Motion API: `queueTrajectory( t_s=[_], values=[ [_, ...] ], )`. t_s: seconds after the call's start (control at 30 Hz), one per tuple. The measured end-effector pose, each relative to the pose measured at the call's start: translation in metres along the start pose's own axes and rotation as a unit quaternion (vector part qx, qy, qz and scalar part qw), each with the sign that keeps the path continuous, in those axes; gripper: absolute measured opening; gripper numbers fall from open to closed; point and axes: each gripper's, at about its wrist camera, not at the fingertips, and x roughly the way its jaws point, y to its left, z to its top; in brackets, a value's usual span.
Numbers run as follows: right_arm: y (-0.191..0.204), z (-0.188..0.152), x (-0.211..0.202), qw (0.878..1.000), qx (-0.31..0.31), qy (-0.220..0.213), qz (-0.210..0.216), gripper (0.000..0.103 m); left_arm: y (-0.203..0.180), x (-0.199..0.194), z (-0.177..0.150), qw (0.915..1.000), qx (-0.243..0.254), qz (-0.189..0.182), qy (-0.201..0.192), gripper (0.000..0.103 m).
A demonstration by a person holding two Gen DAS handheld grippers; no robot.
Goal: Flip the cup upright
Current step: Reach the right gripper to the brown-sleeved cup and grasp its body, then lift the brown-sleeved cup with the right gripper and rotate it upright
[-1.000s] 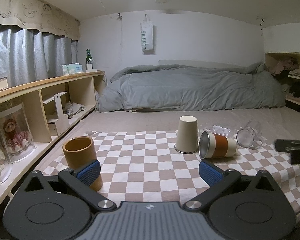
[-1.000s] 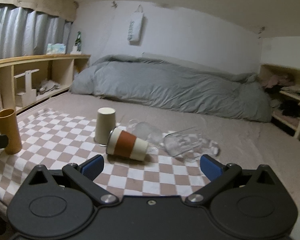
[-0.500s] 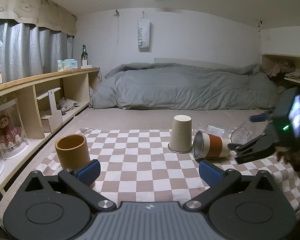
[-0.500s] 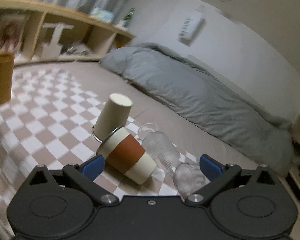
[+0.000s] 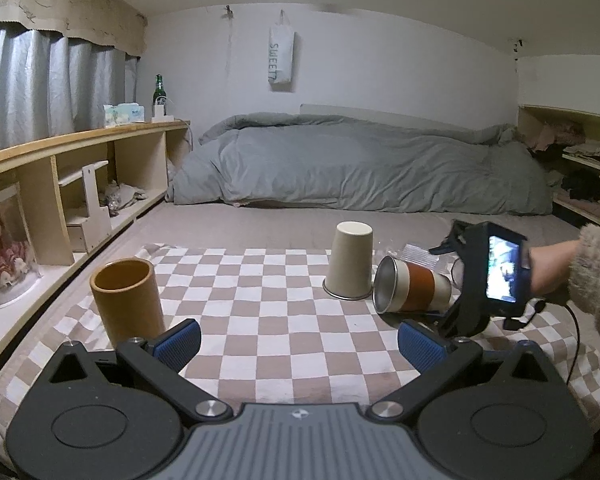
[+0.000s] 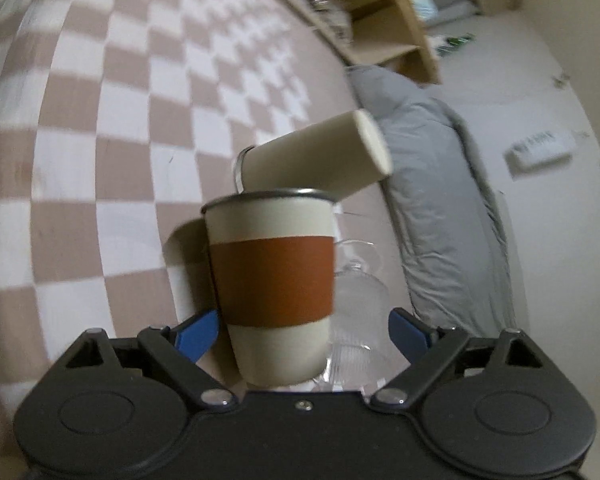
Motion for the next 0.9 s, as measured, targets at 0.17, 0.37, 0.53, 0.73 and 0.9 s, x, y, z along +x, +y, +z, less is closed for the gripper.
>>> queueTrajectory(
  t_s=[0.17,0.37,0.53,0.73,0.9],
  values=[
    [-0.001,-0.001,0.009,1.0,-0.014,-0.002,0.016,0.084,-0.001,0.001,0.0,1.0,0.0,-0.003,0.001,0.103],
    [-0.002,0.004,0.001,0.998,0.035,0.024,0.038,0.068,0.004,-0.003,0.0,1.0,-0.005,-0.002,-0.002,0.103],
    [-0.017,0.021,-0.012,0.978,0.181,0.068,0.08,0.068,0.009,-0.008,0.001,0.9999,-0.014,-0.004,-0.006,0.103],
    [-0.025,0.043,-0.029,0.922,0.341,0.106,0.148,0.068,0.018,-0.017,0.001,0.9994,-0.03,-0.012,-0.014,0.103],
    [-0.03,0.054,-0.029,0.849,0.477,0.123,0.19,0.068,0.033,-0.022,0.002,0.9986,-0.05,-0.01,-0.01,0.103]
  ],
)
